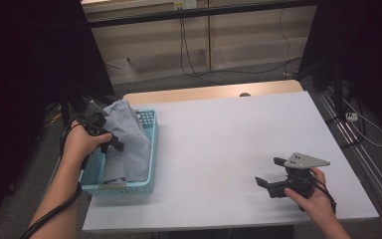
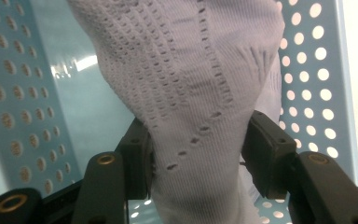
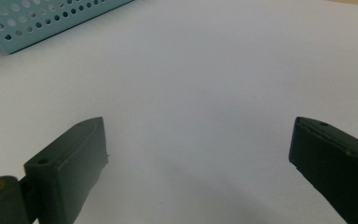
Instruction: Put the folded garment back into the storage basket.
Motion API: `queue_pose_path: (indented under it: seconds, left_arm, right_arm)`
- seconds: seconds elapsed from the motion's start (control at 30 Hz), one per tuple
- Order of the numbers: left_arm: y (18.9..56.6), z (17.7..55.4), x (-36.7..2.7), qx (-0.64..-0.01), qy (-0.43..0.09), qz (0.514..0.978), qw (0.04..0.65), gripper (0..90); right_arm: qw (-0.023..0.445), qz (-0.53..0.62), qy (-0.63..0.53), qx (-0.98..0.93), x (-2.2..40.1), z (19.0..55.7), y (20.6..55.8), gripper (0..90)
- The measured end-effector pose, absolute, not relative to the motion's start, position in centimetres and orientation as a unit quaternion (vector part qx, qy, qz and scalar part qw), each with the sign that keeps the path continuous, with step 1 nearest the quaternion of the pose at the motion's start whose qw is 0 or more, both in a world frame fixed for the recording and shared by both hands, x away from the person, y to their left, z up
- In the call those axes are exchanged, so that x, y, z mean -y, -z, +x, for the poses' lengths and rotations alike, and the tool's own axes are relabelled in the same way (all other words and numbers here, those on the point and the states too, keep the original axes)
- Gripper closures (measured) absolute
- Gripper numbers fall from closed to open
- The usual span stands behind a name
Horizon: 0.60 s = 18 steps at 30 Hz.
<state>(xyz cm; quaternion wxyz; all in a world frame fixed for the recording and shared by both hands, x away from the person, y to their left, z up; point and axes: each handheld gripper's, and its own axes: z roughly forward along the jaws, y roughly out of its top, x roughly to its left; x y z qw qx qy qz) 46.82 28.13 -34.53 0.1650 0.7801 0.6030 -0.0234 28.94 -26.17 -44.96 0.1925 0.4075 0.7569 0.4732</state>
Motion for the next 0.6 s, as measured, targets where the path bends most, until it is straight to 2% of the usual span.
queue_pose_path:
  seconds: [0.6]
  left_arm:
    - [33.2,46.7,-29.0,-0.607,0.0,0.777,0.167,49.7]
  right_arm:
    - [0.194,0.407,-0.476,-0.755,26.3,28.9,44.7,4.1]
